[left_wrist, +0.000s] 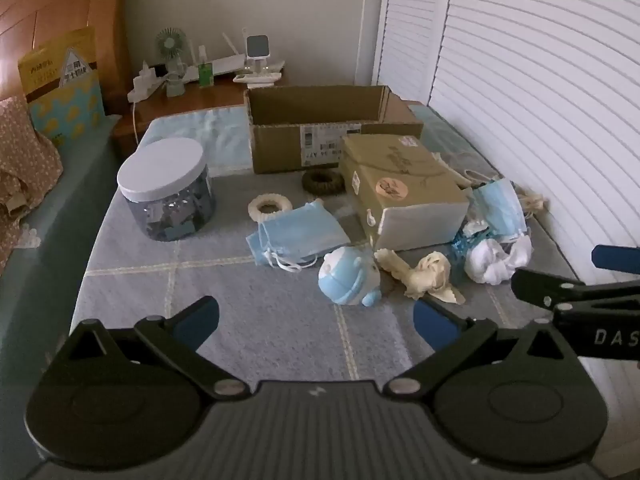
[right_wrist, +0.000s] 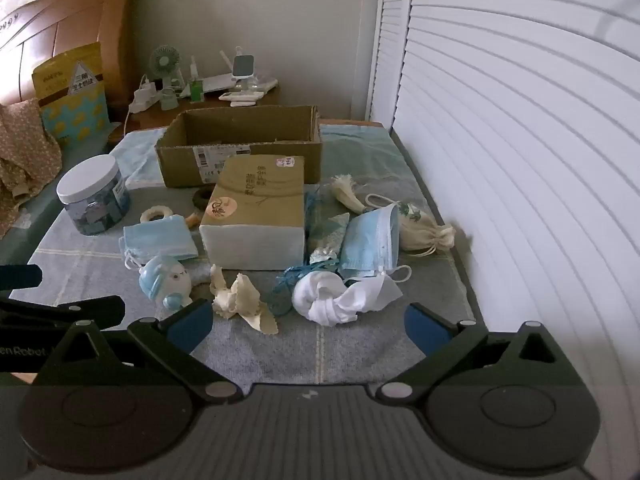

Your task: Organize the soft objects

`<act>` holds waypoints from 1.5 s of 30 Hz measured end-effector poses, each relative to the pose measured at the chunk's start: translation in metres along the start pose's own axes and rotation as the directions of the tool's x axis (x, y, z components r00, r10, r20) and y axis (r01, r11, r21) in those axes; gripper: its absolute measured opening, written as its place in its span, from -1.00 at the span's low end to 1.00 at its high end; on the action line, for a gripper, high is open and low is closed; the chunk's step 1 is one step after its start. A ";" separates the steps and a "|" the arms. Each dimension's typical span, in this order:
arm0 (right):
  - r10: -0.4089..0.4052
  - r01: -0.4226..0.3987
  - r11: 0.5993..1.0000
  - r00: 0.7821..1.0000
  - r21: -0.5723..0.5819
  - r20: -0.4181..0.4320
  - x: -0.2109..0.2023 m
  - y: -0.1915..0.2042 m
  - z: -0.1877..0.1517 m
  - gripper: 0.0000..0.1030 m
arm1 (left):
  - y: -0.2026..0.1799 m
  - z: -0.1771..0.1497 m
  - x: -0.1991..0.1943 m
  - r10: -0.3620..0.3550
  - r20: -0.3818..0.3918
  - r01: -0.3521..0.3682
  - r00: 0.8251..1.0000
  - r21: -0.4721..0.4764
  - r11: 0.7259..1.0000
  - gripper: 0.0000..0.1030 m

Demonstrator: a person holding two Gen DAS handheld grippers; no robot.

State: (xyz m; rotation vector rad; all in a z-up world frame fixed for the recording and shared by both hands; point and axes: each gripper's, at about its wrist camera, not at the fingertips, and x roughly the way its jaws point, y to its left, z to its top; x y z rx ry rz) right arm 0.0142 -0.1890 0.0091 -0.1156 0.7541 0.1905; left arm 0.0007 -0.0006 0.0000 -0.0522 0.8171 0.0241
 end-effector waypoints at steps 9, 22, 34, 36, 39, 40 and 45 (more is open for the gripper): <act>-0.005 0.005 1.000 1.000 0.004 0.007 -0.001 -0.001 0.000 1.00 | -0.003 -0.005 0.000 -0.006 0.008 0.006 1.000 -0.003 1.000 0.99; -0.014 0.014 1.000 1.000 0.007 0.003 -0.001 -0.003 0.002 1.00 | -0.002 0.000 -0.001 -0.006 0.003 0.006 1.000 -0.007 1.000 0.99; -0.026 0.026 1.000 1.000 0.008 0.002 0.001 -0.004 0.003 1.00 | -0.002 0.002 -0.005 -0.012 0.019 0.012 1.000 -0.009 1.000 0.99; -0.029 0.029 1.000 1.000 0.006 0.000 0.001 -0.004 0.003 1.00 | -0.002 0.002 -0.005 -0.015 0.020 0.015 1.000 -0.008 1.000 0.99; -0.034 0.034 0.999 0.999 0.004 0.002 0.002 -0.004 0.003 1.00 | -0.002 0.002 -0.006 -0.015 0.020 0.015 1.000 -0.007 1.000 0.99; -0.034 0.034 0.999 0.999 0.003 0.002 0.002 -0.004 0.003 1.00 | -0.002 0.002 -0.006 -0.015 0.020 0.015 1.000 -0.008 1.000 0.99; -0.030 0.030 1.000 1.000 0.006 0.004 0.003 -0.006 0.003 1.00 | -0.002 0.002 -0.007 -0.012 0.025 0.012 1.000 -0.006 1.000 0.99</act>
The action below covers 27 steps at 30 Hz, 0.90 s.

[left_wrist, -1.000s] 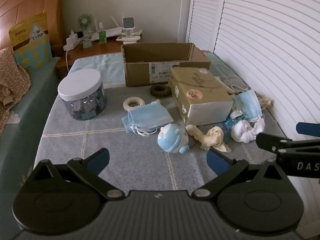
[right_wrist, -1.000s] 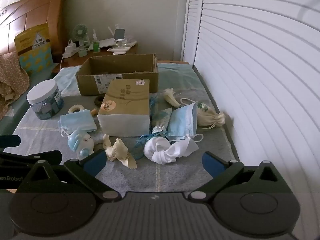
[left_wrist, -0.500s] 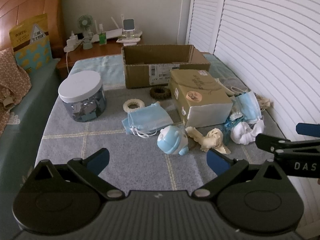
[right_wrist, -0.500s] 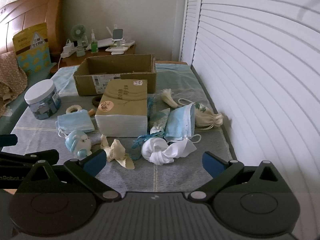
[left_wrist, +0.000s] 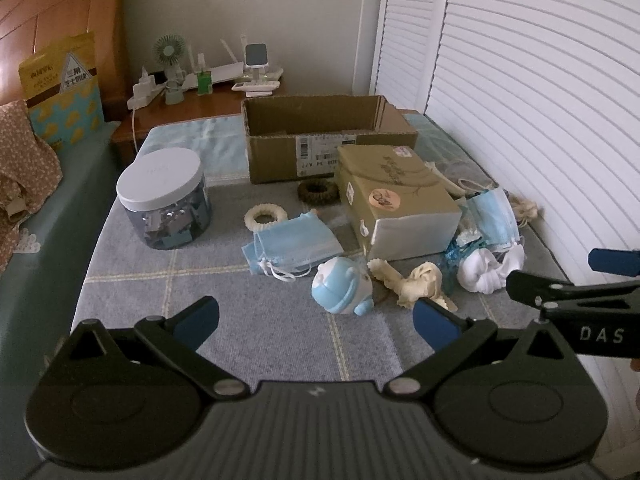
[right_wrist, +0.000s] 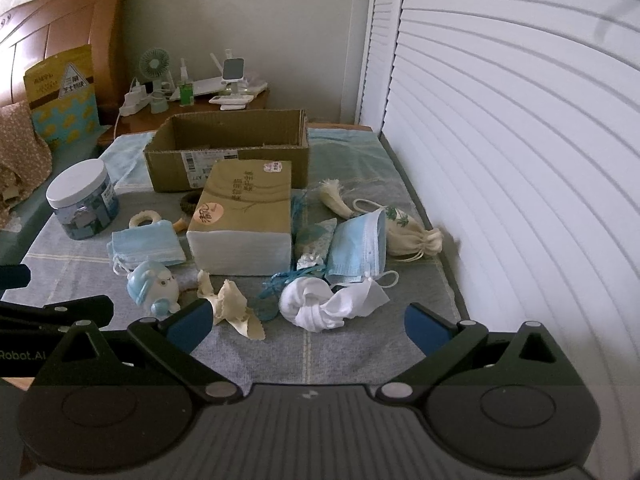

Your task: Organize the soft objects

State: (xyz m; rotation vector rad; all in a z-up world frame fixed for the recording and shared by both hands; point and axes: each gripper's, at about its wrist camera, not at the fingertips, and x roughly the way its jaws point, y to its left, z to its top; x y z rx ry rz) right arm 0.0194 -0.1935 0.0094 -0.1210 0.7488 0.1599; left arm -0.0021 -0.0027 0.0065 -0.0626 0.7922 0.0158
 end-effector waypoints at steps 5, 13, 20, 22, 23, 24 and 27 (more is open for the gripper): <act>-0.003 0.003 1.000 1.000 -0.005 0.000 -0.001 0.001 0.000 1.00 | 0.000 0.000 -0.002 -0.017 -0.003 0.017 1.000 0.005 1.000 0.99; -0.013 0.013 1.000 1.000 -0.008 -0.001 -0.001 0.001 0.000 1.00 | -0.003 -0.001 0.001 -0.036 -0.022 0.036 0.999 0.016 0.999 0.99; -0.008 0.008 1.000 1.000 -0.004 0.002 0.000 0.000 0.001 1.00 | -0.005 0.001 0.000 -0.039 -0.012 0.040 0.999 0.029 0.999 0.99; -0.008 0.008 1.000 1.000 -0.006 0.003 0.000 0.000 0.001 1.00 | -0.004 0.002 0.001 -0.040 -0.013 0.040 0.999 0.030 0.999 0.99; -0.008 0.008 1.000 1.000 -0.003 0.002 0.000 0.000 0.000 1.00 | -0.004 0.002 0.002 -0.038 -0.013 0.038 0.999 0.030 0.999 0.99; -0.009 0.009 1.000 1.000 -0.004 0.002 0.000 0.000 0.000 1.00 | -0.004 0.003 0.002 -0.039 -0.011 0.039 0.999 0.033 0.999 0.99; -0.008 0.008 1.000 1.000 -0.007 0.000 0.001 0.001 0.001 1.00 | -0.005 0.004 0.002 -0.037 -0.007 0.037 0.999 0.042 0.998 0.99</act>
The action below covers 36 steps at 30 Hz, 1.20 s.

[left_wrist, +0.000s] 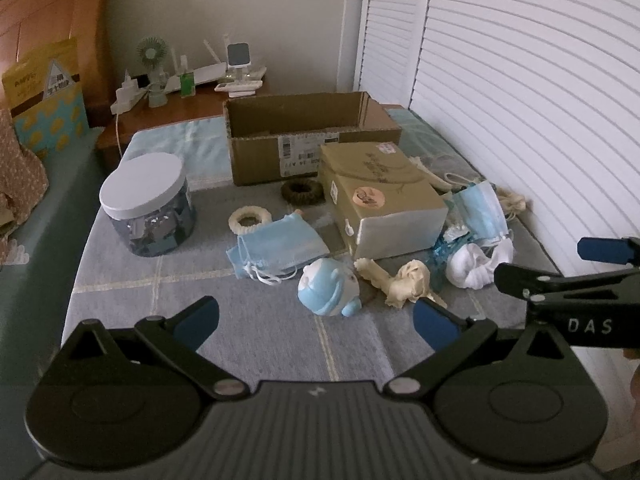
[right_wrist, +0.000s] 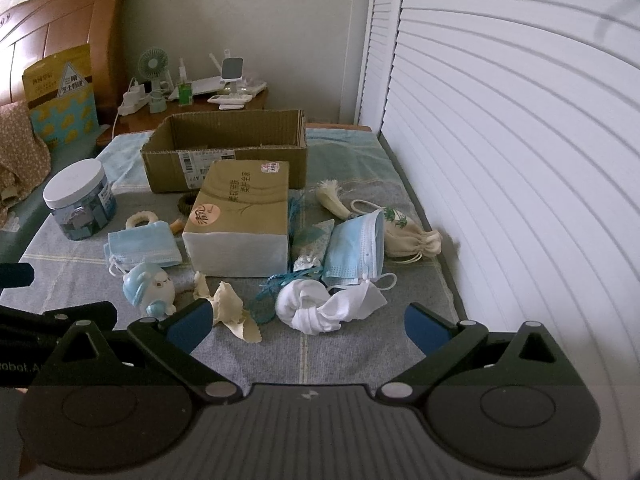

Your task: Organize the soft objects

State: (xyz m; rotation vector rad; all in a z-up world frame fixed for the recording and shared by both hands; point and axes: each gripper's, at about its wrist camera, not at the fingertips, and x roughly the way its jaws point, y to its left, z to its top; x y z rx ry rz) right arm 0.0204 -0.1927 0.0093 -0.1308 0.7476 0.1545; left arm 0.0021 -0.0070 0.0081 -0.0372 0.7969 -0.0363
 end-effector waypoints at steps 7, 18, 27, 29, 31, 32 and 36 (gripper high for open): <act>0.001 -0.001 1.000 1.000 -0.002 0.001 0.002 0.000 0.001 1.00 | -0.001 0.004 0.003 -0.003 0.010 0.003 1.000 0.027 1.000 0.99; -0.004 0.004 1.000 1.000 -0.003 0.001 0.006 -0.002 0.003 1.00 | -0.003 0.006 0.008 -0.016 0.017 0.014 1.000 0.067 0.998 0.99; 0.003 -0.002 1.000 1.000 -0.025 0.021 0.010 -0.002 0.002 1.00 | -0.003 0.006 0.017 -0.054 0.029 0.051 0.998 0.110 0.993 0.99; 0.004 -0.003 0.999 1.000 -0.034 0.022 0.012 -0.001 0.002 1.00 | -0.002 0.005 0.020 -0.054 0.030 0.051 0.998 0.117 0.992 0.99; 0.011 -0.010 0.999 1.000 -0.037 0.027 0.014 -0.002 0.002 1.00 | 0.000 0.005 0.023 -0.059 0.032 0.055 0.998 0.122 0.991 0.99; 0.015 -0.013 0.999 1.000 -0.038 0.027 0.015 -0.002 0.002 1.00 | 0.001 0.004 0.024 -0.065 0.036 0.060 0.997 0.124 0.990 0.99; 0.030 -0.028 0.998 0.999 -0.052 0.037 0.020 -0.003 0.000 1.00 | 0.004 0.002 0.029 -0.076 0.060 0.067 0.995 0.142 0.988 0.99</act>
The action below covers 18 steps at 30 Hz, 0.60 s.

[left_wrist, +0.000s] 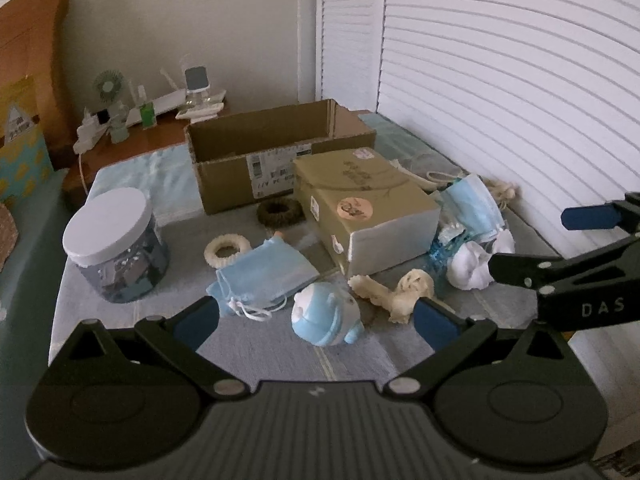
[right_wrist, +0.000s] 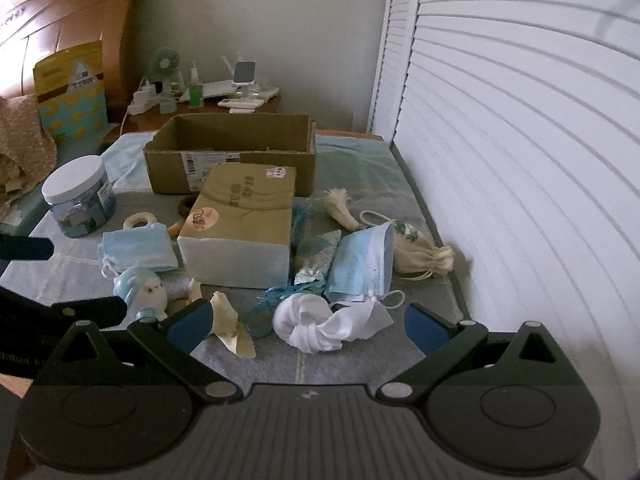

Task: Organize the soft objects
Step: 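Grasp the blue-and-white round plush with the left gripper while the right tool approaches the cream cloth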

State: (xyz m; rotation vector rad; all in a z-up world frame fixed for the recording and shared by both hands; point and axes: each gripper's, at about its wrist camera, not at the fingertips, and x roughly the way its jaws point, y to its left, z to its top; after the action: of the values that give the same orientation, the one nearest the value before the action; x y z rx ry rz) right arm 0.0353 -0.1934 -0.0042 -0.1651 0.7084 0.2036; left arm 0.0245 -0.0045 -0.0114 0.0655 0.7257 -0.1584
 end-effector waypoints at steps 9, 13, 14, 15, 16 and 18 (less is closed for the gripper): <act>0.040 -0.040 0.998 0.999 -0.053 0.003 0.014 -0.002 -0.013 1.00 | 0.007 -0.010 0.020 -0.018 -0.003 0.018 1.000 0.048 0.999 0.98; 0.056 -0.057 0.996 0.998 -0.067 -0.020 0.023 -0.003 -0.021 1.00 | 0.006 -0.014 0.029 -0.024 -0.012 0.025 1.000 0.075 0.997 0.92; 0.062 -0.064 0.996 0.998 -0.069 -0.027 0.025 -0.004 -0.023 1.00 | 0.005 -0.015 0.031 -0.027 -0.012 0.028 1.000 0.081 0.996 0.89; 0.066 -0.067 0.995 0.997 -0.067 -0.031 0.027 -0.005 -0.025 1.00 | 0.005 -0.015 0.033 -0.032 -0.014 0.033 0.999 0.088 0.996 0.83; 0.069 -0.071 0.995 0.997 -0.065 -0.034 0.028 -0.005 -0.026 1.00 | 0.004 -0.016 0.034 -0.037 -0.013 0.038 0.999 0.094 0.995 0.81; 0.080 -0.083 0.995 0.996 -0.062 -0.039 0.031 -0.007 -0.027 1.00 | 0.003 -0.015 0.037 -0.047 -0.012 0.048 0.999 0.107 0.993 0.71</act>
State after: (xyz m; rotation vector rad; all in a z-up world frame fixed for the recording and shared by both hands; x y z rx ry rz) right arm 0.0424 -0.2020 -0.0442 -0.2016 0.7460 0.3022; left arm 0.0425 -0.0041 -0.0476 0.1520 0.7277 -0.2425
